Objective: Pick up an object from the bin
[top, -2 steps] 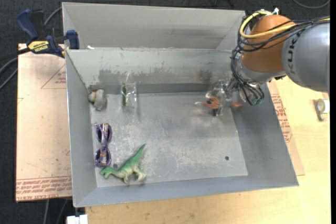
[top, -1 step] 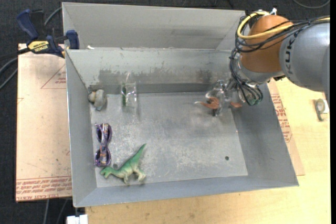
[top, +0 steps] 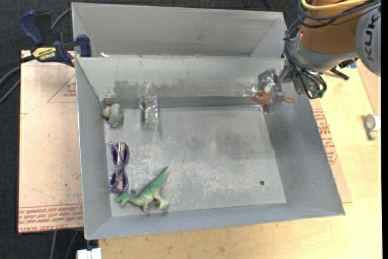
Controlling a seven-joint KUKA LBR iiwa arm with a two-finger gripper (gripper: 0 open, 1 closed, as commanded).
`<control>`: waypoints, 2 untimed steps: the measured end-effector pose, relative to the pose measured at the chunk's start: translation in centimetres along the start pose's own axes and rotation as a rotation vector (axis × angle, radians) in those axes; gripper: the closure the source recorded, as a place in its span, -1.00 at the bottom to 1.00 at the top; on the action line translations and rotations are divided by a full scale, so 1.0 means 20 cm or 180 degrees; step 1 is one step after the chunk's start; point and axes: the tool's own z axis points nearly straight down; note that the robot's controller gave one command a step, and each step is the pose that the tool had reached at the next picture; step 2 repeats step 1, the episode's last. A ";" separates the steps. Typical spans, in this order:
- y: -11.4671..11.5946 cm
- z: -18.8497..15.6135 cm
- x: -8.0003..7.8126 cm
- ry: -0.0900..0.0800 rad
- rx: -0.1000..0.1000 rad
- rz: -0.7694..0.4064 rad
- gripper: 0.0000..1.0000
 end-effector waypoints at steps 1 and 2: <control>0.00 0.00 0.00 0.0000 -0.0001 0.0001 1.00; 0.00 0.00 0.00 0.0000 -0.0001 0.0001 1.00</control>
Offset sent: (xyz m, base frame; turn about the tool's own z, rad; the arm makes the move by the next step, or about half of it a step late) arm -0.0032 -0.0010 0.0688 -0.0096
